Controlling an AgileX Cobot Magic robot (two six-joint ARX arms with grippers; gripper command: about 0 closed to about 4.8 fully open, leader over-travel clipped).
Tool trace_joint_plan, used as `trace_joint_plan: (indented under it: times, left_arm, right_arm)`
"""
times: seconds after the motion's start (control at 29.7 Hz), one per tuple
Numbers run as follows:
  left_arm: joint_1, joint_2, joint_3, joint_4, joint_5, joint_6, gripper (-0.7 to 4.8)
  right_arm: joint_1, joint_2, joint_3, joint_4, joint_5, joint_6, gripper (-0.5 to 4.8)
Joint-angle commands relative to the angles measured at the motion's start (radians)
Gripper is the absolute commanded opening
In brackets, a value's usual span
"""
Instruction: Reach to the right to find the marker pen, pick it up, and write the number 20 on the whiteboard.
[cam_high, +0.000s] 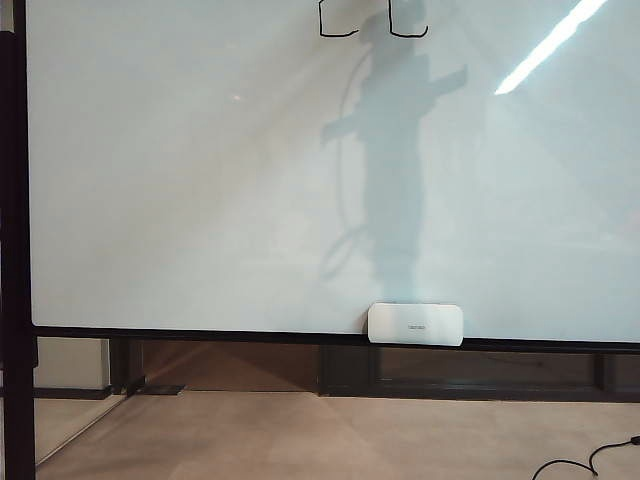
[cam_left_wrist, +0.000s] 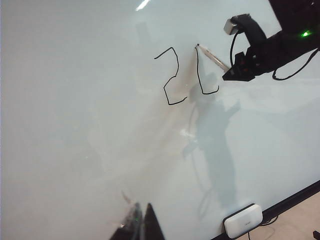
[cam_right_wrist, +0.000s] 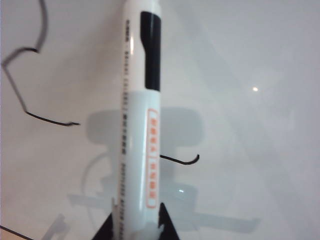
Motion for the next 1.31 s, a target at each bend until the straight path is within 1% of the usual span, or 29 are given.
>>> trace_joint_plan:
  times: [0.03,0.47,0.71,1.01,1.31]
  left_arm:
    - [-0.001,0.0,0.004,0.01,-0.003,0.001,0.13]
    - [-0.001,0.0,0.004,0.01,-0.003,0.001,0.13]
    - [-0.001,0.0,0.004,0.01,-0.003,0.001,0.13]
    - [-0.001,0.0,0.004,0.01,-0.003,0.002,0.13]
    - [-0.001,0.0,0.004,0.01,-0.003,0.015,0.13]
  right_arm:
    - [-0.001,0.003,0.005,0.016,0.004,0.005,-0.02]
    - [-0.005,0.005,0.005,0.029,0.005,0.006,-0.02]
    - [-0.005,0.005,0.006,0.039,0.102,0.013,-0.02]
    - [-0.005,0.001,0.006,0.012,0.226,0.015,-0.02]
    - [-0.006,0.001,0.006,-0.003,0.208,0.015,-0.02]
